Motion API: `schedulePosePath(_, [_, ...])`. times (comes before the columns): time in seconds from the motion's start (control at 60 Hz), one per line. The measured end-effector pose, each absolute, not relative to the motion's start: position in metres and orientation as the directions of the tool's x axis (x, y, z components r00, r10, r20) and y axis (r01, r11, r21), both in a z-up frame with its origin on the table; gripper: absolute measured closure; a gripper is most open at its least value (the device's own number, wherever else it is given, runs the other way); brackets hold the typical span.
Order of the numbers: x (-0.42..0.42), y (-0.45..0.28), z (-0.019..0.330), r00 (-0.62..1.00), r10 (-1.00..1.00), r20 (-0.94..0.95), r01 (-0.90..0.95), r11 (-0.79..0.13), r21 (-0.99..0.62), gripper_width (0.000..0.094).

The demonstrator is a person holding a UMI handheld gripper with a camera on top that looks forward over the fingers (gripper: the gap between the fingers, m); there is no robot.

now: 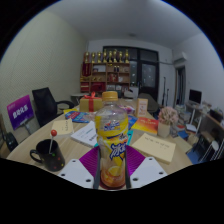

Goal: Pour water

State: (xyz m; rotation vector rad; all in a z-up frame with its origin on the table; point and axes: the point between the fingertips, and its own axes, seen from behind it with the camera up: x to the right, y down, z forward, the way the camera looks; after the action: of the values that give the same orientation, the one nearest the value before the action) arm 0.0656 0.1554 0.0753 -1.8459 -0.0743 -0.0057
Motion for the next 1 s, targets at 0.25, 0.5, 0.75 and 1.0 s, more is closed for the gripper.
schedulePosePath(0.25, [0.093, 0.144, 0.078, 0.996, 0.054, -0.065, -0.057, -0.133, -0.989, 0.0560])
schedulePosePath(0.5, [0.100, 0.133, 0.083, 0.999, 0.021, -0.030, -0.027, -0.119, -0.993, 0.0477])
schedulePosePath(0.75, [0.091, 0.102, 0.064, 1.000, 0.013, 0.004, 0.008, -0.322, -0.947, 0.0104])
schedulePosePath(1.0, [0.066, -0.024, 0.094, 0.988, -0.145, 0.059, -0.010, -0.434, -0.901, 0.0126])
